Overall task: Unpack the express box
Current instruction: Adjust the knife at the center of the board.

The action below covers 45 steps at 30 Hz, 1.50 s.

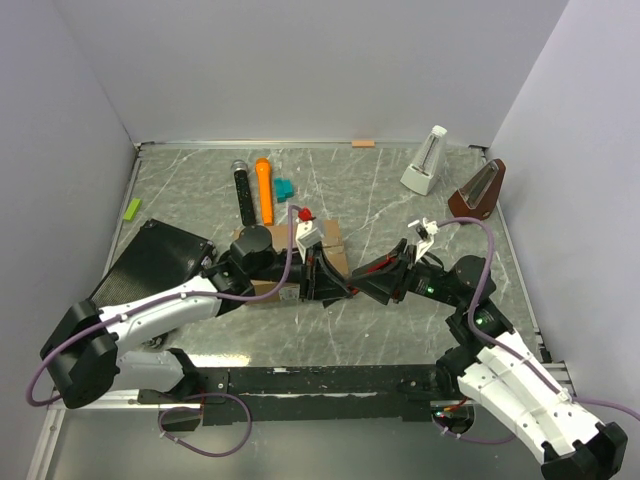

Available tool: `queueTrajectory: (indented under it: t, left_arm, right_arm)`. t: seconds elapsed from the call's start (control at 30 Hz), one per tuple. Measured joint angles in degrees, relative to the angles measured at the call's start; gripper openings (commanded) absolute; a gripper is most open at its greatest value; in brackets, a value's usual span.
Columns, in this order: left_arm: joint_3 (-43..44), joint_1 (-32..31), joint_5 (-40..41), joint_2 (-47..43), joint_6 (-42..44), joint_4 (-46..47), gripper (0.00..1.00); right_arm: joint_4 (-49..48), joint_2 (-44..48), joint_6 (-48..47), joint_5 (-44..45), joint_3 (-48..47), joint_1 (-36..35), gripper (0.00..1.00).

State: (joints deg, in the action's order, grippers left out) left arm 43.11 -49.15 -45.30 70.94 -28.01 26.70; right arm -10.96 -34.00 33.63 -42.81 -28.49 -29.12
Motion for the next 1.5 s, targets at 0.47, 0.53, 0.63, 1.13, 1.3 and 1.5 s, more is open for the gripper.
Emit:
queueTrajectory:
  t: [0.47, 0.53, 0.63, 1.13, 1.3, 1.5]
  left_arm:
    - [0.0, -1.4, 0.7, 0.9, -0.3, 0.9, 0.01]
    - [0.0, -1.4, 0.9, 1.3, -0.7, 0.9, 0.01]
    - [0.0, -1.4, 0.1, 1.3, -1.9, 0.7, 0.01]
    - [-4.5, -2.1, 14.8, -9.5, 3.0, -7.8, 0.80]
    - [-8.5, -1.6, 27.6, -19.0, 4.9, -10.8, 0.82]
    - [-9.1, -1.5, 39.9, -18.5, 6.8, -14.8, 0.75]
  right_arm:
    - [-11.2, -5.1, 6.4, -0.1, 0.0, -0.1, 0.33]
    - [-12.1, -5.9, 6.3, -0.2, 0.0, -0.2, 0.21]
    - [-12.2, -6.5, 5.3, -0.6, 0.0, -0.2, 0.00]
    - [-0.6, 0.1, 4.5, 17.2, 1.8, -1.2, 0.00]
    - [-3.0, -0.7, 5.8, 26.7, 5.1, -0.8, 0.00]
    - [-12.5, -5.6, 8.7, 32.7, 11.4, 1.1, 0.00]
